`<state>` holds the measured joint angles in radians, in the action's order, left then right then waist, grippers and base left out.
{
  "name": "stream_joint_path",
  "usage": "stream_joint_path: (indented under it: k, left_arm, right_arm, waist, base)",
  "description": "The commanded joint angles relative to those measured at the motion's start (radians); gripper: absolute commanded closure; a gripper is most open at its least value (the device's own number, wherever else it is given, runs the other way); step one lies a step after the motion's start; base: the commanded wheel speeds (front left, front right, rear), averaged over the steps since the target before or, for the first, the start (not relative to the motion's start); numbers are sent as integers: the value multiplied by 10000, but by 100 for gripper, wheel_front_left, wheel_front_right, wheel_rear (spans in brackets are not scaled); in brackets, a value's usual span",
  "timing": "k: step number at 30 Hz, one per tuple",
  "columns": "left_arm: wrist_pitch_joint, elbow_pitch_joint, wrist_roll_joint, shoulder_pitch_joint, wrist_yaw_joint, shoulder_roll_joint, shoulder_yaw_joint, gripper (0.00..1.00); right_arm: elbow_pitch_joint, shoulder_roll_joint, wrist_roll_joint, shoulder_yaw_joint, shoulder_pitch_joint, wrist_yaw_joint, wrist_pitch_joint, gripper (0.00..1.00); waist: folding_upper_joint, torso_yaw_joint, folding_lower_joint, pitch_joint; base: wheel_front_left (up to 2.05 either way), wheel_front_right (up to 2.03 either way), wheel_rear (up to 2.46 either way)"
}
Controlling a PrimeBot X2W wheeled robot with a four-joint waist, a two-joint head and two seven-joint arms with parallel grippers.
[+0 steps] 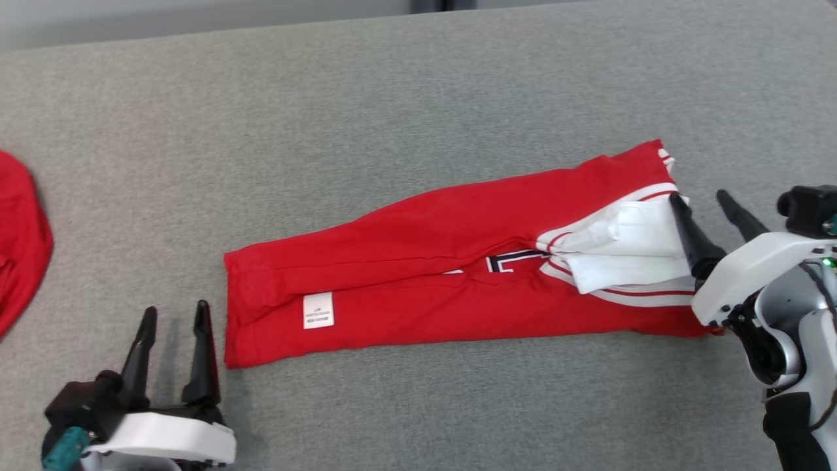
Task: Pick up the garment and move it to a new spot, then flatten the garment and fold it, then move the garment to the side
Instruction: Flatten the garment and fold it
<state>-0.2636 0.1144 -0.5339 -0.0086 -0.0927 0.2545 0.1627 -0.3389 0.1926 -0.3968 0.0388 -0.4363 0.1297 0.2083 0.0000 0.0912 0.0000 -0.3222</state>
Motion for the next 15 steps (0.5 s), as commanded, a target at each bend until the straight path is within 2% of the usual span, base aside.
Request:
stream_joint_path:
  k: [1,6,9,15]
  left_arm:
    - [-2,-42,356,95,185,-241,-161,0]
    - [-6,-45,1664,442,1126,-1257,-852,0]
    - [-7,154,2081,575,1564,-1621,-1228,0]
    - [-9,352,2493,484,1965,-1941,-1717,0]
  right_arm:
    - [-208,5,232,12,-41,19,143,0]
    - [-1228,173,978,69,2,14,540,0]
    - [-1831,249,1483,-160,-91,8,543,0]
    - [-2661,241,2064,-740,-135,-14,703,0]
  waist:
    - [0,-280,0,-83]
    - [0,-685,0,-119]
    - [0,-840,0,-143]
    - [0,-1057,0,-98]
  base:
    - [0,0,0]
    - [0,0,0]
    - [0,0,0]
    - [0,0,0]
